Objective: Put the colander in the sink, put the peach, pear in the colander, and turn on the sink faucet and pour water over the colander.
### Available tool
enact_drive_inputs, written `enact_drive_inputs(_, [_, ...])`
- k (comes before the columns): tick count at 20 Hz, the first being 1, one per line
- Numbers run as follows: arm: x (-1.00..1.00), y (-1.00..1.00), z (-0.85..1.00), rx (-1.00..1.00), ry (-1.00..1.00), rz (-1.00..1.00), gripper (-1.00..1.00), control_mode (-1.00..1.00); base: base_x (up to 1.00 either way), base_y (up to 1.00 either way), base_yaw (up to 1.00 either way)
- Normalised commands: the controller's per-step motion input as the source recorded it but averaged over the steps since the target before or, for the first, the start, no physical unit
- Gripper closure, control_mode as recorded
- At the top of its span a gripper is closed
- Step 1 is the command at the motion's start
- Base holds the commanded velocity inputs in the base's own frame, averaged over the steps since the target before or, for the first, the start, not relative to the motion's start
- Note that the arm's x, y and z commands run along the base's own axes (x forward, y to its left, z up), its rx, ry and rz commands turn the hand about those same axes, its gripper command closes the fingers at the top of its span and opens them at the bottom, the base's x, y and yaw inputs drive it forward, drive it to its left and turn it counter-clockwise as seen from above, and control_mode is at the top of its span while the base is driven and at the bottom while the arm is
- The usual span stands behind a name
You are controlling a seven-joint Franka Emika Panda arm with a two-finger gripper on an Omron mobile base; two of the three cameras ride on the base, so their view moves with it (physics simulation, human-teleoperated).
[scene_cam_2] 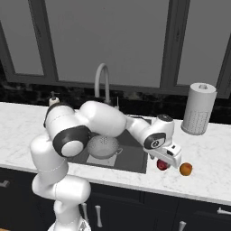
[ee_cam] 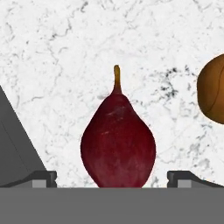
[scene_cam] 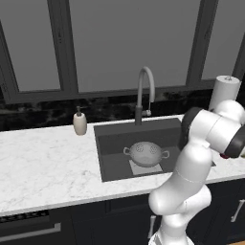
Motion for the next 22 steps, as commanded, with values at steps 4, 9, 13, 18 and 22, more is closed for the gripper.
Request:
enact_drive_inputs(4, [0.01, 0.0, -0.18, 0.0, 0.0, 0.0, -1.0, -1.0, 0.0, 0.0, 0.0])
enact_drive_inputs(9, [0.04, 0.0, -0.19, 0.0, 0.0, 0.0, -1.0, -1.0, 0.0, 0.0, 0.0])
enact_drive_inputs(13, [0.09, 0.0, -0.16, 0.0, 0.0, 0.0, 1.0, -1.0, 0.0, 0.0, 0.0])
enact_drive_inputs(18, [0.12, 0.0, -0.01, 0.0, 0.0, 0.0, 1.0, -1.0, 0.0, 0.0, 0.0])
enact_drive_inputs(22, [0.05, 0.06, 0.01, 0.0, 0.0, 0.0, 1.0, -1.0, 0.0, 0.0, 0.0])
